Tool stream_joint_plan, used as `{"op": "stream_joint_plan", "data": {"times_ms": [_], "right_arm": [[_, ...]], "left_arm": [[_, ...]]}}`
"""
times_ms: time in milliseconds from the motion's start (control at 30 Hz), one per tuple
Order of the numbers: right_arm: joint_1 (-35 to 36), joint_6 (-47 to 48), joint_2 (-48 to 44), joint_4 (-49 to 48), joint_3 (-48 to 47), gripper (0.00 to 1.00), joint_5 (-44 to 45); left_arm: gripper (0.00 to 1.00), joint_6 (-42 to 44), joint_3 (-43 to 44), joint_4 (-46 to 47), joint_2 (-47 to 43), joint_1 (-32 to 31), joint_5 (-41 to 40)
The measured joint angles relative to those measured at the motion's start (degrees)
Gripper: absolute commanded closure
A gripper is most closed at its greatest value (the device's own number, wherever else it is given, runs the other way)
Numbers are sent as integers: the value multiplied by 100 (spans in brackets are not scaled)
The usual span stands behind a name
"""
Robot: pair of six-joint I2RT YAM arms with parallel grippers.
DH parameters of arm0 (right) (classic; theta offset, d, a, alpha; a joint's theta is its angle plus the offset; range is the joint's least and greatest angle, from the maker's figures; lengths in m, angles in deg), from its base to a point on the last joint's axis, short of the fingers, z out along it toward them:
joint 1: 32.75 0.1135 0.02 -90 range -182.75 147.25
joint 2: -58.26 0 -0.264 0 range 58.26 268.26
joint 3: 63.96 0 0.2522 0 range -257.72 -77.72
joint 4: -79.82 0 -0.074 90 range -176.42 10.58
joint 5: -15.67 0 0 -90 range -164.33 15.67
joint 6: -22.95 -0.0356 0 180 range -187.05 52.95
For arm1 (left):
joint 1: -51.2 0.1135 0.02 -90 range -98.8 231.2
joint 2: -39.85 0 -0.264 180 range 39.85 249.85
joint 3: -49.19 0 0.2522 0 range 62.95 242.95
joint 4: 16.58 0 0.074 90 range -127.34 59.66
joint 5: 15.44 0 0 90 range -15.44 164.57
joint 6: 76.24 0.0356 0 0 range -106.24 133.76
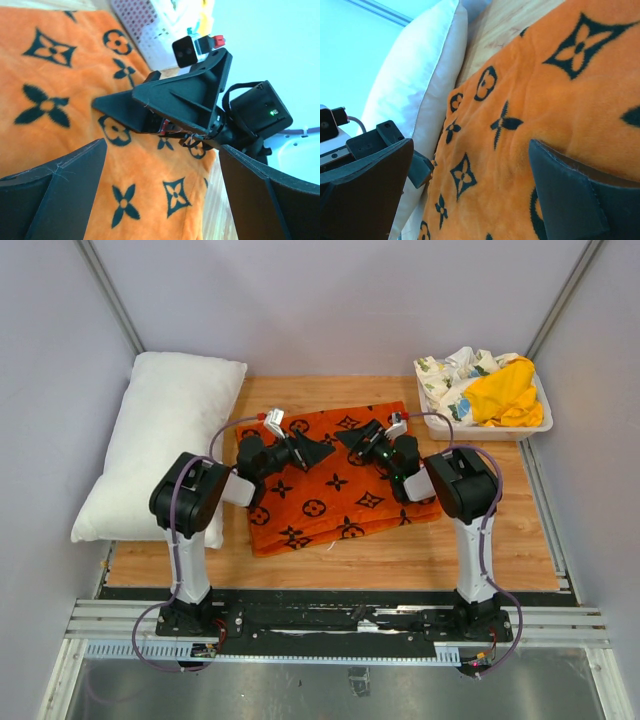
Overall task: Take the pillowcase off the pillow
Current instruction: Fold the pillowcase at the center of the board.
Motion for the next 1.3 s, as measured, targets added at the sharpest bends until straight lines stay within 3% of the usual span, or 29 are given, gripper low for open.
{"op": "stream_joint_plan", "data": {"times_ms": [400, 733, 967, 1300], "right_arm": [[2, -411, 50, -33, -807, 1, -109], [-57, -527, 337, 553, -684, 2, 15], [-310, -529, 254, 396, -341, 1, 26], [-1056, -546, -192, -190, 710, 2, 0]], "left_arm": [[2, -11, 457, 501, 614, 4, 94], [1, 44, 529, -960, 730, 61, -1250], [1, 260, 295, -2061, 0, 175, -2581], [1, 188, -343, -2522, -627, 767, -2924]]}}
